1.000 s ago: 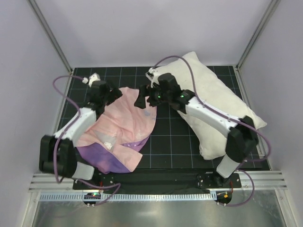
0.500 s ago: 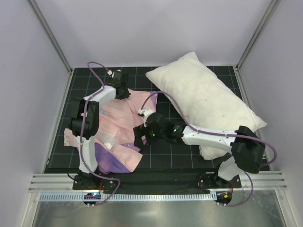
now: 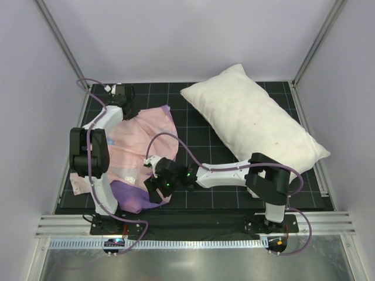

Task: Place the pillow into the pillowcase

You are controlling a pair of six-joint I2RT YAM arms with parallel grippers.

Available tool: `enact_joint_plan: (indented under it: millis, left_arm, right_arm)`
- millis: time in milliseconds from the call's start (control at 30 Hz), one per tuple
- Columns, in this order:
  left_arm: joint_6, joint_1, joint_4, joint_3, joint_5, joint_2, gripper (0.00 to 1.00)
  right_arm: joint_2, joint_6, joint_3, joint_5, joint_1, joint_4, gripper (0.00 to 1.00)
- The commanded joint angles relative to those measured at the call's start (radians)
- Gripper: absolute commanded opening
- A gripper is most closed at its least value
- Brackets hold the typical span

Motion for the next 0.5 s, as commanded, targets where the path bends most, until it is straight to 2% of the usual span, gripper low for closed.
enact_joint_plan:
  millis: [0,33,200,267,300,333,433,467]
  left_arm:
    - [-0.041,0.0,0.047,-0.003,-0.017,-0.049,0.0]
    - [-0.053,0.006,0.048,-0.002,-0.012,-0.05,0.0]
    - [-0.119,0.069,0.071,-0.039,-0.005,-0.076,0.0]
    - [-0.133,0.081,0.071,-0.049,-0.009,-0.093,0.0]
    - [-0.138,0.086,0.074,-0.06,-0.012,-0.101,0.0]
    - [-0.141,0.086,0.073,-0.072,-0.018,-0.108,0.0]
    - [-0.217,0.086,0.132,-0.184,-0.075,-0.187,0.0]
    - [-0.236,0.086,0.151,-0.213,-0.105,-0.24,0.0]
  right_arm:
    - [0.047,-0.024,0.056,-0.05,0.012,0.065,0.72]
    - [0.045,-0.016,0.047,-0.043,0.014,0.071,0.56]
    - [0.038,-0.04,0.041,-0.009,0.014,-0.006,0.32]
    - [0.022,-0.047,0.029,-0.008,0.014,-0.035,0.11]
    - [0.016,-0.044,0.017,0.0,0.012,-0.047,0.04]
    - [0.008,-0.031,0.015,0.043,0.012,-0.075,0.04]
    - [-0.042,0.021,0.018,0.308,-0.026,-0.249,0.04]
    - [-0.079,0.033,0.017,0.383,-0.086,-0.315,0.04]
